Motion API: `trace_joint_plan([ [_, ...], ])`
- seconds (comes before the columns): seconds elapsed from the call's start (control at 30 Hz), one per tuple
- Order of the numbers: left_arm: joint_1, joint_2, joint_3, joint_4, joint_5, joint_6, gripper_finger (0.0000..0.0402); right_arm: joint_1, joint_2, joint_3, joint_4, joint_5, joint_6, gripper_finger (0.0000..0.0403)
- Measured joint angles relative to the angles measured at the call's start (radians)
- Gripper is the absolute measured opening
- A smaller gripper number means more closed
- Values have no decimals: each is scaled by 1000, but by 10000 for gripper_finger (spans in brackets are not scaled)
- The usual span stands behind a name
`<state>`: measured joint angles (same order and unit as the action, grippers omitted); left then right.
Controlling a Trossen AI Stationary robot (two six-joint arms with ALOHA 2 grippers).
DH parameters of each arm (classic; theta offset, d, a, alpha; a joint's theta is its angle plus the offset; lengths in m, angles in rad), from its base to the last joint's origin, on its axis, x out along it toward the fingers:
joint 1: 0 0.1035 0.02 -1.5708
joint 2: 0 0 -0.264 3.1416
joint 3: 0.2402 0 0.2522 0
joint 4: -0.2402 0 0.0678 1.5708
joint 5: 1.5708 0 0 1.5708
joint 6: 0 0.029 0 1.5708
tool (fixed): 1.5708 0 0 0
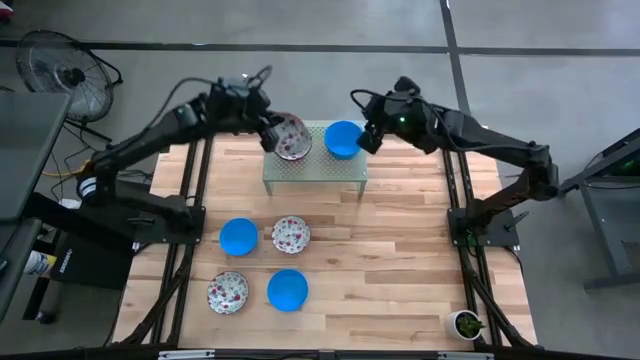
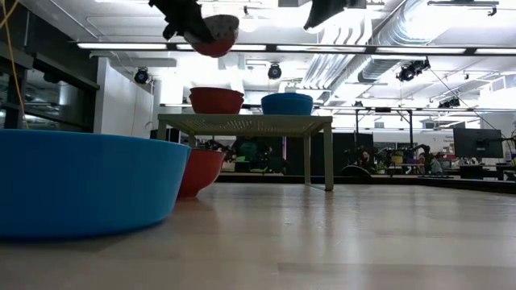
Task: Pick & Place Mini bowls
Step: Stack the white and red bowl on top of the stacked white and red bowls on the shelf
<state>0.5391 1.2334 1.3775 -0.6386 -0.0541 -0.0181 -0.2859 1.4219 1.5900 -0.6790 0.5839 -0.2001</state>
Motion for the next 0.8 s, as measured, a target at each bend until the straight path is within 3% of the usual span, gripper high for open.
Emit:
trace_joint_plan([
  [0.17, 127, 35, 62, -107, 197, 25, 31, -60, -31, -1, -145, -108, 69, 164],
  [0.37, 218, 93, 66, -99, 373, -7, 31, -96, -29, -1, -248, -210, 69, 163],
  [0.8, 267, 215, 65, -125, 507, -158, 31, -134, -30, -1, -350, -282, 62, 163],
])
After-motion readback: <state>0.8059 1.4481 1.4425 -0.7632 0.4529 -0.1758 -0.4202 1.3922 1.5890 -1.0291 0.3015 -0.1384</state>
